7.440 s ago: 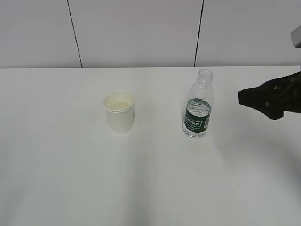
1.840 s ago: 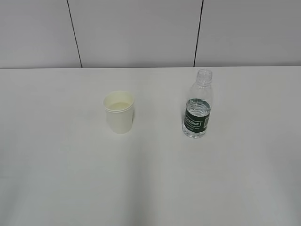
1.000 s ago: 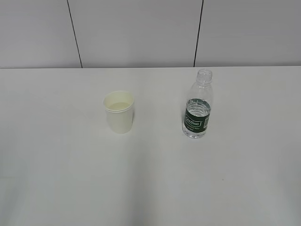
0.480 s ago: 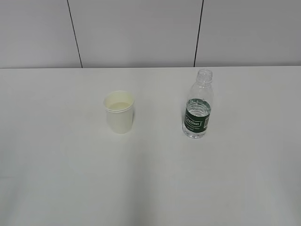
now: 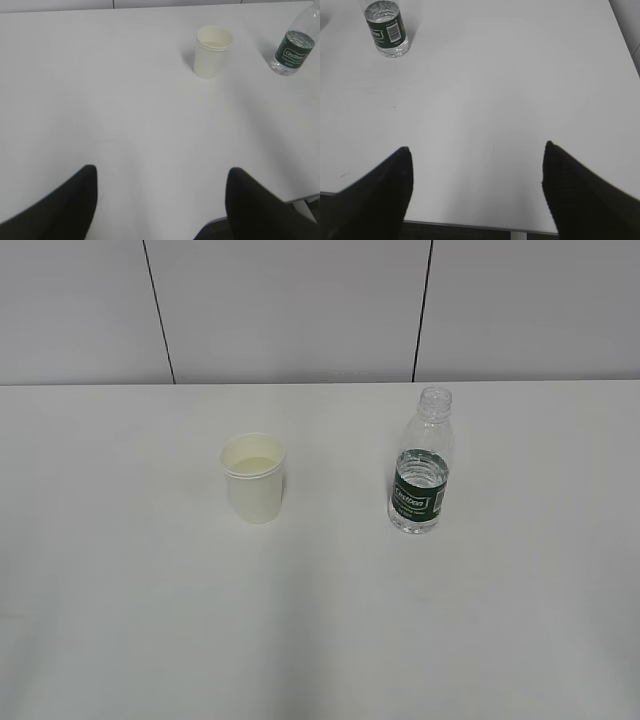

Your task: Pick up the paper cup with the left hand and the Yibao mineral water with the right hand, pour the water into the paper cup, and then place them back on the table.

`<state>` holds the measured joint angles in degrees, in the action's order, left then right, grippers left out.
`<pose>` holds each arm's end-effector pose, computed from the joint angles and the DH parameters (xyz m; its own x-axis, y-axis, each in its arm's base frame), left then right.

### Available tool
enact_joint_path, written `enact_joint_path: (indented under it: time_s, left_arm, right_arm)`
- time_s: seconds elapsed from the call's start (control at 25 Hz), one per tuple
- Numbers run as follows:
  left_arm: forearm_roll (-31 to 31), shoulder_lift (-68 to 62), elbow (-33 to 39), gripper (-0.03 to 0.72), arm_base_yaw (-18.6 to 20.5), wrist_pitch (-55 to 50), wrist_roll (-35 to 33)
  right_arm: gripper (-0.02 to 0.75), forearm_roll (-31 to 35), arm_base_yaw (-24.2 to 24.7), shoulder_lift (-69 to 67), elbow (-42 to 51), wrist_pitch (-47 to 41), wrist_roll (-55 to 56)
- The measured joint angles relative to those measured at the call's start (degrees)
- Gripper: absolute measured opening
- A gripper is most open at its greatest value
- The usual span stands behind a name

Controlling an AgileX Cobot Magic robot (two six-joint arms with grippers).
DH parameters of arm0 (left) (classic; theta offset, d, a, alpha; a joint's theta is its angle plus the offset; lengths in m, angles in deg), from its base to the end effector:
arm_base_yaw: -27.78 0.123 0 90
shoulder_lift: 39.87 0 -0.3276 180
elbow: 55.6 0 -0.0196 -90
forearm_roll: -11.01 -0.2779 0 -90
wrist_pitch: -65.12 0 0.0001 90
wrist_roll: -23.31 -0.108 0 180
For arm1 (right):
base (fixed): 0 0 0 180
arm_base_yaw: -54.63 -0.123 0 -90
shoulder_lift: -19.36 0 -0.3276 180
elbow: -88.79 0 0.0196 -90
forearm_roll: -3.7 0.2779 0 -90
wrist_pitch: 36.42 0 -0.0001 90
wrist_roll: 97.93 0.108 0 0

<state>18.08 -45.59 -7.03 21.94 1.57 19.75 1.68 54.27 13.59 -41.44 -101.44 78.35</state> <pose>-0.0179 -0.0101 0.2838 -0.4605 0.0540 -0.8860 0.2014 0.9785 -0.0450 -0.0150 -0.0035 0.2744 -0.5083 -0.0829 -0.8572 -0.0194 0.9962 -0.0849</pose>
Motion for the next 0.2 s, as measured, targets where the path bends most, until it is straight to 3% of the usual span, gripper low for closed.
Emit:
enact_joint_path:
  time_s: [0.2]
  left_arm:
    - [0.0, 0.0, 0.0, 0.529, 0.0, 0.0, 0.0]
  right_arm:
    - [0.592, 0.0, 0.0, 0.0, 0.0, 0.0, 0.0]
